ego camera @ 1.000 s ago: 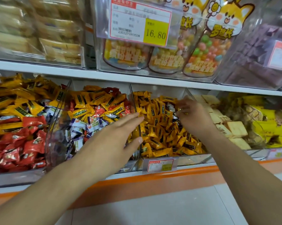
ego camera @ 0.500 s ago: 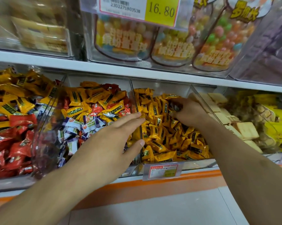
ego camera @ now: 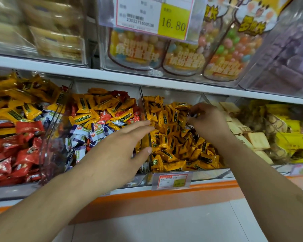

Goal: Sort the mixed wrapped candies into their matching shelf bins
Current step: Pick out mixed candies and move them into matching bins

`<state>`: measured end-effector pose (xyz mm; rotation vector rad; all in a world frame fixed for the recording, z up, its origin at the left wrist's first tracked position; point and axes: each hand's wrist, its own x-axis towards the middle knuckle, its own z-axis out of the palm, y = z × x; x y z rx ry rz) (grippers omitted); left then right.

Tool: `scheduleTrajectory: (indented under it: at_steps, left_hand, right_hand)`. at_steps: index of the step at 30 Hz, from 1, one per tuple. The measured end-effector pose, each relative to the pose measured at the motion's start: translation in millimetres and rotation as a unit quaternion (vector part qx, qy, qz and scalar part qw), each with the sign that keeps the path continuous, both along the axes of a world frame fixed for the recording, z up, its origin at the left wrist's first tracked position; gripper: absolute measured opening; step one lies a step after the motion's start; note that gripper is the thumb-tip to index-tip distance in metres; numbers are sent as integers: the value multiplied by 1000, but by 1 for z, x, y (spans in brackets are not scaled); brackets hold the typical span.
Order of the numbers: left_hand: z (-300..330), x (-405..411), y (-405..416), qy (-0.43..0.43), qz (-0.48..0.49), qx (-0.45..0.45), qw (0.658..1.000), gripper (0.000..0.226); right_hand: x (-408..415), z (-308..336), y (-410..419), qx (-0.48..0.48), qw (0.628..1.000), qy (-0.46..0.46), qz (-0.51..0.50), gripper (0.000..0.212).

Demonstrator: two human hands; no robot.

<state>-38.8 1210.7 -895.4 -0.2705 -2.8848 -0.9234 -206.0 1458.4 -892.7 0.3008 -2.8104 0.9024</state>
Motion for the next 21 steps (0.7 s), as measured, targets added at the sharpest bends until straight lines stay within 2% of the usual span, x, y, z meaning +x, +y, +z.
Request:
scheduleTrajectory:
  at_steps: [4,8,10,13,17,21]
  left_hand:
    - [8,1,-6,29,31,27,999,51]
    - [21,4,-14,75,105,54,990,42]
    - [23,6,-20,101,127,56,985,38]
    - [24,11,-25,109,122,43,986,38]
    - [20,17,-19,91,44,19,995,46]
    - [15,16,-7,11,-15,-9,1000,59]
  right_hand:
    - [32,28,-15,-52,998,-13,14,10]
    - [69,51,-49,-145,983,-50,103,9]
    - [84,57,-64,-182,966,-94,160,17]
    - [85,57,-67,-154,956,-142,206,39]
    - [59,44,-36,-121,987,-56,94,32]
    - [37,18,-3,20,999,-16,21,34]
